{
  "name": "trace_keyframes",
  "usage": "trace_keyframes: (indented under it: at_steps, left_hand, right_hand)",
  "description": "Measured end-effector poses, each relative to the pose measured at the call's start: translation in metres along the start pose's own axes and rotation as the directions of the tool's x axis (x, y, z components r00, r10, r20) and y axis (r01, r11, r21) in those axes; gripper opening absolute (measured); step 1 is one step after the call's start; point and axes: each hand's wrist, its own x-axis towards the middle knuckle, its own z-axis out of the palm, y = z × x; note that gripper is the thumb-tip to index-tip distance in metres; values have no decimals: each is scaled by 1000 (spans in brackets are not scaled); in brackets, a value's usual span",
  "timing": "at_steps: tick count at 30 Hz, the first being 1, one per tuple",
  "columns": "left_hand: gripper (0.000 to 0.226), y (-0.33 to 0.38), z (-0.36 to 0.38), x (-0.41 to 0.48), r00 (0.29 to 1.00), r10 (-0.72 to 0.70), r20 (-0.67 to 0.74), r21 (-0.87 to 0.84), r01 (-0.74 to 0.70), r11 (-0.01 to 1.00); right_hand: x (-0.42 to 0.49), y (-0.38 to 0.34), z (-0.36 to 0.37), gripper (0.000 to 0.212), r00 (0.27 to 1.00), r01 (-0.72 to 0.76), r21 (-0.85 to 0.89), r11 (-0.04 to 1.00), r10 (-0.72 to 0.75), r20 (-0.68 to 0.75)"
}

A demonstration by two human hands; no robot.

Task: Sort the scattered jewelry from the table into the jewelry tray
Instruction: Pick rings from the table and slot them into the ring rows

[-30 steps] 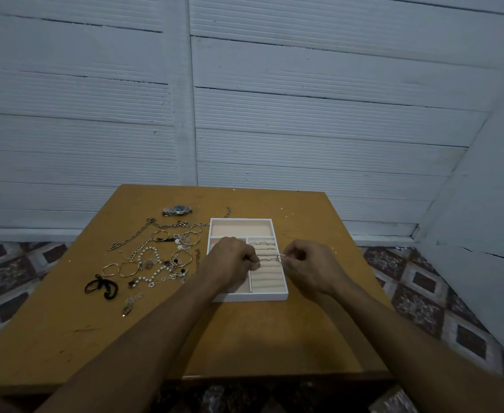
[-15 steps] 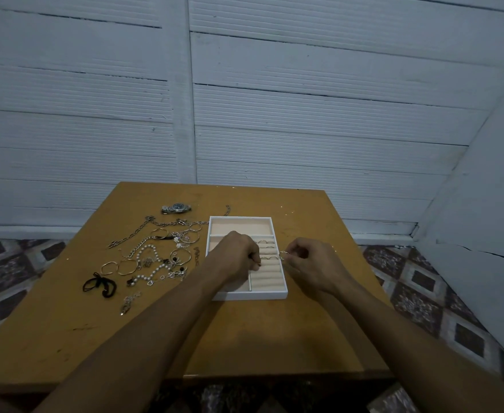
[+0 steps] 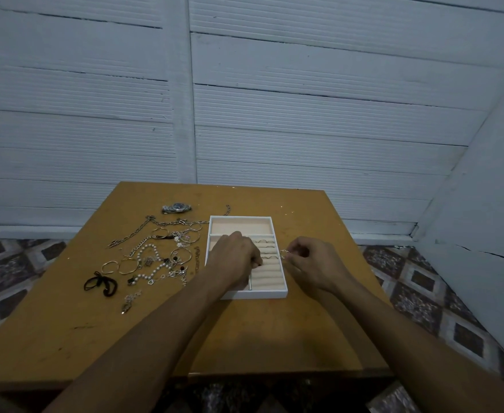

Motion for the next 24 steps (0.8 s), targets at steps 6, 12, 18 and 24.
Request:
trace_keyframes:
  at_steps: [6,12,18,24]
  left_hand:
    - [24,2,-1,0,1000,-2,-12,28,2,1000]
    - [21,-4,0,0,1000,-26,9,-70,26,997]
    - [21,-6,5,-2,989,-141,-43,-176,131,976]
    - [14,-3,7,-1,949,-316,9,-330,301,895]
  right_hand:
    - [0,-5,1,8,1000,7,-8,1000,-7,4]
    - [-1,-12,0,9,1000,26,-4,1000,-26,2]
    - [-3,-11,-3,7,1000,21,14,1000,-21,3]
    - [-3,-7,-1,6,1000,10,-1,1000,-10,7]
